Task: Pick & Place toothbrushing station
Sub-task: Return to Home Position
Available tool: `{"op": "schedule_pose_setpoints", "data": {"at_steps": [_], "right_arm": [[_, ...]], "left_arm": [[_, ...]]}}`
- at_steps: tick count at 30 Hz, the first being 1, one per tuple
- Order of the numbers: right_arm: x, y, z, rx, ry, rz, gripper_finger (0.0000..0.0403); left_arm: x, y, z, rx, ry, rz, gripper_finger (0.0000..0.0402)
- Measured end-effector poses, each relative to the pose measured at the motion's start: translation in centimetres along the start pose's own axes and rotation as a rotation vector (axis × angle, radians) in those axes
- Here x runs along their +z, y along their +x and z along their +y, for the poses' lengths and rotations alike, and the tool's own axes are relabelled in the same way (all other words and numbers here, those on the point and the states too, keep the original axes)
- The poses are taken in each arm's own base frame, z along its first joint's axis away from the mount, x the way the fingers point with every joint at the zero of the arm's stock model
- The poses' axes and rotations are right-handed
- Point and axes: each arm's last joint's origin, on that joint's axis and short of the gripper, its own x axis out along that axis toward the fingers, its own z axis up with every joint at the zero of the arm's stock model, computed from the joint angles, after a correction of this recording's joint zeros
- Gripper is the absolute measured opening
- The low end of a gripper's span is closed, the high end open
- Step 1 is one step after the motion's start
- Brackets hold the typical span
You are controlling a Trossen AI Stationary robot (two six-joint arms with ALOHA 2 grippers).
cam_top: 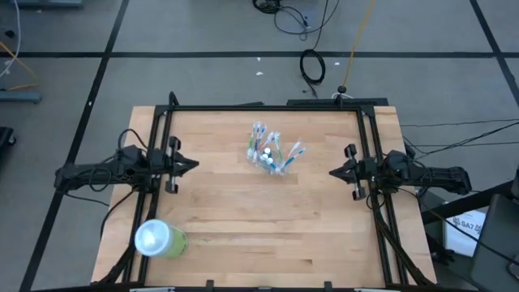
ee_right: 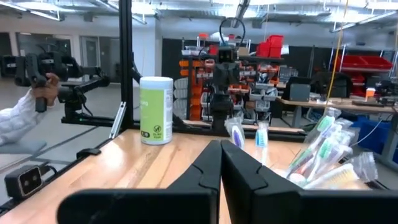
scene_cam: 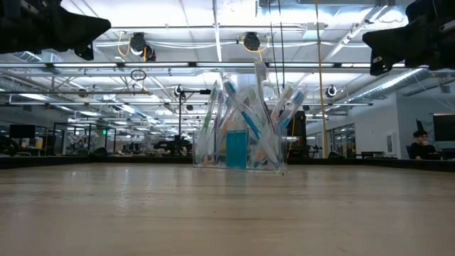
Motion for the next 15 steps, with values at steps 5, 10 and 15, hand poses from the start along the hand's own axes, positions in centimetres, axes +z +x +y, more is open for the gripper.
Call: {"op": "schedule_pose_setpoints", "data": {"at_steps": [5,10,15], "right_arm": [[0.0,0.0,0.1,0.025,-0.011,-0.072,0.0001],[-0.1,0.0,0.1,0.024,-0.01,-0.069,0.0001],[-0.1,0.1,0.1,0.023,-0.005,-0.067,0.0002]], "left_arm": [[-1.3,-0.2,-0.2,0.001,-0.013,-0.003,0.0026],[-2.2,-0.4,-0.3,-0.014,-0.025,-0.002,0.0026],[-3.3,-0.4,-0.5,-0.019,-0.031,0.038,0.0026]]}}
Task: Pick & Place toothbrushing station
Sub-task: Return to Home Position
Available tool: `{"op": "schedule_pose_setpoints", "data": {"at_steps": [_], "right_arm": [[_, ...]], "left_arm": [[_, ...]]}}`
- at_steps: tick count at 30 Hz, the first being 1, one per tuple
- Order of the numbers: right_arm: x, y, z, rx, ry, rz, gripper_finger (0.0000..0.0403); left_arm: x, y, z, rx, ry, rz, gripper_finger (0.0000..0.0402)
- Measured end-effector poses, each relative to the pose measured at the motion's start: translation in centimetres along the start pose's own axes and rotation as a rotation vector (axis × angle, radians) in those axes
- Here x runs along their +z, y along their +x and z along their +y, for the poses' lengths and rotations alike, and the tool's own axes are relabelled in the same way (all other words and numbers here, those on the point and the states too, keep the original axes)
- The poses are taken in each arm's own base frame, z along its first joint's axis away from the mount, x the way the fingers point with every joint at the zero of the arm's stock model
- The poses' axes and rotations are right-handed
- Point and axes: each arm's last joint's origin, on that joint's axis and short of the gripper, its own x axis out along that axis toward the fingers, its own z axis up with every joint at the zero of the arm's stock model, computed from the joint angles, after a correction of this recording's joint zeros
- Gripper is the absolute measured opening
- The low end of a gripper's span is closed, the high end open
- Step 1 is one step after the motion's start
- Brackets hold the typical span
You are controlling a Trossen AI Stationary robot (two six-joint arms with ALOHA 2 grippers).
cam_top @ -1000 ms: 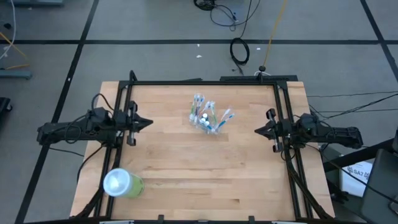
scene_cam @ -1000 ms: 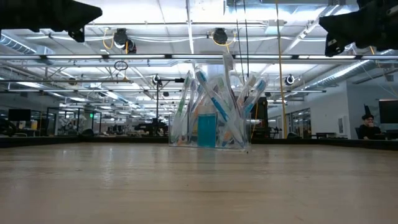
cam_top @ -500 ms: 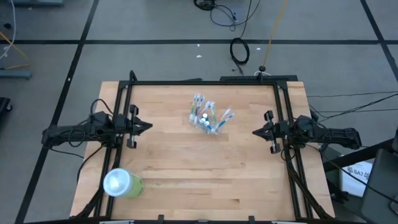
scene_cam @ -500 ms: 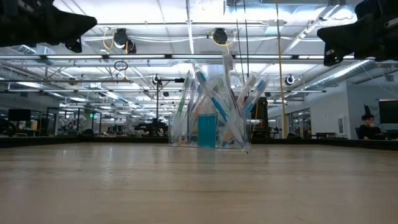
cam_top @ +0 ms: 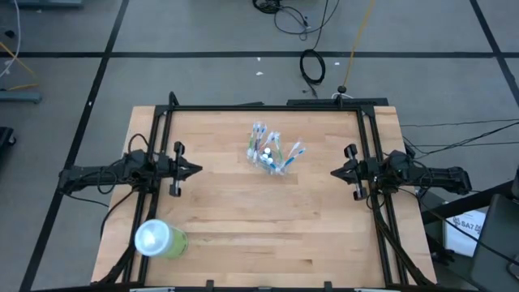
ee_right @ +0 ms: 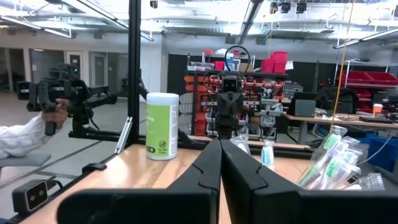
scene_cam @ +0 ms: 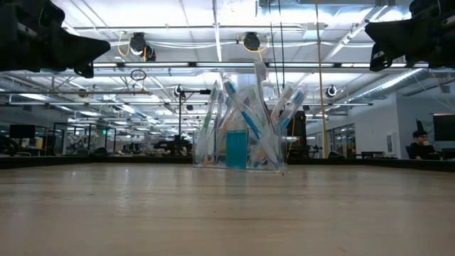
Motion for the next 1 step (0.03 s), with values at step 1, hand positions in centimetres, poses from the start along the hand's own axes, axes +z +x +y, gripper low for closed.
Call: {"op": "schedule_pose_setpoints", "data": {"at_steps": [1], "right_arm": [[-0.01,0.0,0.0,-0.002,-0.003,0.001,0.0001]], "left_arm": [[0.01,0.0,0.0,0.0,0.0,-0.001,0.0026]]}}
